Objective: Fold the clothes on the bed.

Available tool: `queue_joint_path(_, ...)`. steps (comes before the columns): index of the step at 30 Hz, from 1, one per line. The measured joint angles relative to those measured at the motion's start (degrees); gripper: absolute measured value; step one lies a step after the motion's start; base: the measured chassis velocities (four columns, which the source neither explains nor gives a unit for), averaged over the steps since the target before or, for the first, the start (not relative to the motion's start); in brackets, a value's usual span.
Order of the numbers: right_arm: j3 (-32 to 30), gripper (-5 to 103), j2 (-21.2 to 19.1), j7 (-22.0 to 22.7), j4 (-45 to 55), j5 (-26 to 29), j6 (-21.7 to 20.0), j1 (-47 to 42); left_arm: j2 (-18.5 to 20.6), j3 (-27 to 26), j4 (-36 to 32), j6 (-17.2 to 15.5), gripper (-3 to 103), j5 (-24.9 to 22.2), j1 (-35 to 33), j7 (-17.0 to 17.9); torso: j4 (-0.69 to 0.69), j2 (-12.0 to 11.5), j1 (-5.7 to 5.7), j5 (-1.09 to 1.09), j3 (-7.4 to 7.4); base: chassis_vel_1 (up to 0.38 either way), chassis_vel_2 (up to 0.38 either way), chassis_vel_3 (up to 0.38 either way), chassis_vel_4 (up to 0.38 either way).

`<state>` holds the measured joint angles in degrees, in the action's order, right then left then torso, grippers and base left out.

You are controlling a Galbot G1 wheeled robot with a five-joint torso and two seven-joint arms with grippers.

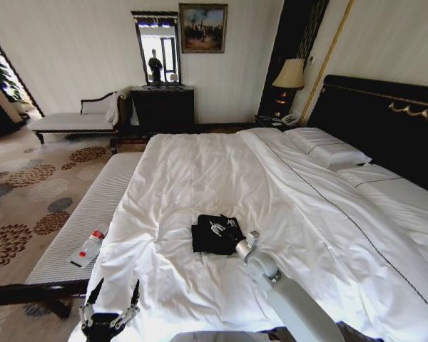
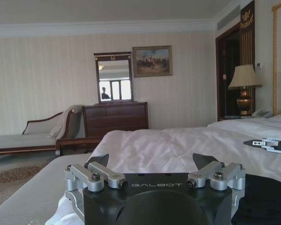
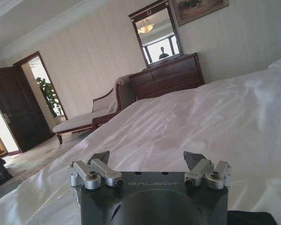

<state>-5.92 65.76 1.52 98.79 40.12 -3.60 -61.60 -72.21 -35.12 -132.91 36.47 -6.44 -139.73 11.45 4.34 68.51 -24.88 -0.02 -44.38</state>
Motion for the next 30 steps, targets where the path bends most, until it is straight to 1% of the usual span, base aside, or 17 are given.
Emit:
queue_joint_path(1, 0.00, 88, 0.00, 0.00, 0.00, 0.00, 0.00, 0.00, 0.00, 0.00, 0.00, 0.00, 100, 0.00, 0.00, 0.00, 0.00, 0.00, 0.00, 0.00, 0.00, 0.000, 0.000, 0.000, 0.000)
queue_joint_path(2, 0.01, 94, 0.63, 0.23, -2.66, -1.53, 0.98, 0.83, 0.00, 0.00, 0.00, 0.00, 100, 0.00, 0.00, 0.00, 0.01, 0.00, 0.00, 0.00, 0.00, 0.000, 0.000, 0.000, 0.000)
queue_joint_path(3, 0.29, 94, 1.58, 0.50, -5.68, -3.67, 2.27, 1.64, 0.00, 0.00, 0.00, 0.00, 100, 0.00, 0.00, -0.01, 0.02, -0.01, 0.00, 0.01, 0.00, 0.000, 0.000, 0.000, 0.000)
queue_joint_path(4, 0.73, 97, 2.70, 0.70, -9.03, -6.11, 4.09, 2.53, 0.00, 0.01, 0.00, 0.00, 100, 0.00, 0.00, -0.01, 0.02, -0.01, 0.00, 0.02, 0.00, 0.000, 0.000, 0.000, 0.000)
queue_joint_path(5, 1.56, 100, 4.94, 0.71, -15.32, -11.13, 7.97, 4.17, 0.00, 0.00, 0.00, 0.00, 100, 0.00, 0.00, -0.01, 0.01, -0.01, -0.01, 0.03, -0.01, 0.000, 0.000, 0.000, 0.000)
queue_joint_path(6, 1.56, 100, 4.94, 0.71, -15.32, -11.13, 7.97, 4.17, 0.00, 0.00, 0.00, 0.00, 100, 0.00, 0.00, -0.01, 0.01, -0.01, -0.01, 0.03, -0.01, 0.000, 0.000, 0.000, 0.000)
queue_joint_path(7, 2.08, 100, 6.58, 0.50, -19.66, -14.51, 10.32, 5.49, 0.00, 0.00, 0.00, 0.00, 100, 0.00, 0.00, -0.01, 0.00, -0.01, -0.01, 0.02, -0.01, 0.000, 0.000, 0.000, 0.000)
queue_joint_path(8, 2.24, 100, 7.12, 0.42, -21.01, -15.39, 10.95, 5.90, 0.00, 0.00, 0.00, 0.00, 100, 0.00, 0.00, 0.00, 0.00, -0.01, -0.01, 0.01, -0.01, 0.000, 0.000, 0.000, 0.000)
queue_joint_path(9, 2.84, 100, 8.99, 0.32, -25.58, -17.82, 12.52, 7.39, 0.00, 0.00, 0.00, 0.00, 100, 0.00, 0.00, 0.00, -0.01, -0.01, -0.01, 0.01, -0.01, 0.000, 0.000, 0.000, 0.000)
queue_joint_path(10, 2.84, 100, 8.99, 0.32, -25.58, -17.82, 12.52, 7.39, 0.00, 0.00, 0.00, 0.00, 100, 0.00, 0.00, 0.00, -0.01, -0.01, -0.01, 0.01, -0.01, 0.000, 0.000, 0.000, 0.000)
queue_joint_path(13, 4.06, 100, 11.44, 0.43, -29.88, -20.65, 13.75, 8.71, 0.00, 0.00, 0.00, 0.01, 100, 0.00, 0.00, 0.00, 0.01, -0.02, -0.02, 0.00, 0.00, 0.000, 0.000, 0.000, 0.000)
queue_joint_path(16, 6.17, 100, 11.94, 0.71, -29.78, -22.73, 14.17, 8.31, 0.00, 0.00, 0.00, 0.00, 100, 0.00, 0.00, 0.00, 0.00, -0.02, -0.01, 0.00, 0.00, 0.000, 0.000, 0.000, 0.000)
queue_joint_path(19, 7.91, 100, 12.22, 1.00, -28.05, -26.93, 15.19, 6.90, 0.00, 0.00, 0.00, 0.00, 100, 0.00, 0.00, 0.00, 0.01, -0.02, -0.01, 0.01, -0.01, 0.000, 0.000, 0.000, 0.000)
queue_joint_path(20, 7.92, 100, 12.40, 1.18, -27.03, -28.97, 15.69, 6.27, 0.00, 0.00, 0.00, 0.00, 100, 0.00, 0.00, 0.00, 0.01, -0.01, -0.01, 0.00, -0.01, 0.000, 0.000, 0.000, 0.000)
queue_joint_path(24, 7.87, 100, 12.15, 1.70, -23.12, -32.14, 16.20, 4.52, 0.00, 0.00, 0.00, 0.00, 100, 0.00, 0.00, 0.00, 0.00, -0.01, -0.01, 0.01, 0.00, 0.000, 0.000, 0.000, 0.000)
queue_joint_path(28, 6.58, 100, 11.33, 2.15, -19.23, -34.19, 16.87, 2.30, 0.00, 0.00, 0.00, 0.00, 100, 0.00, 0.00, 0.00, 0.00, -0.01, -0.01, 0.02, 0.00, 0.000, 0.000, 0.000, 0.000)
queue_joint_path(30, 4.88, 100, 10.53, 3.40, -17.06, -34.55, 17.50, 0.52, 0.00, 0.00, 0.00, 0.00, 100, 0.00, 0.00, 0.00, 0.01, -0.01, -0.01, 0.02, 0.00, 0.000, 0.000, 0.000, 0.000)
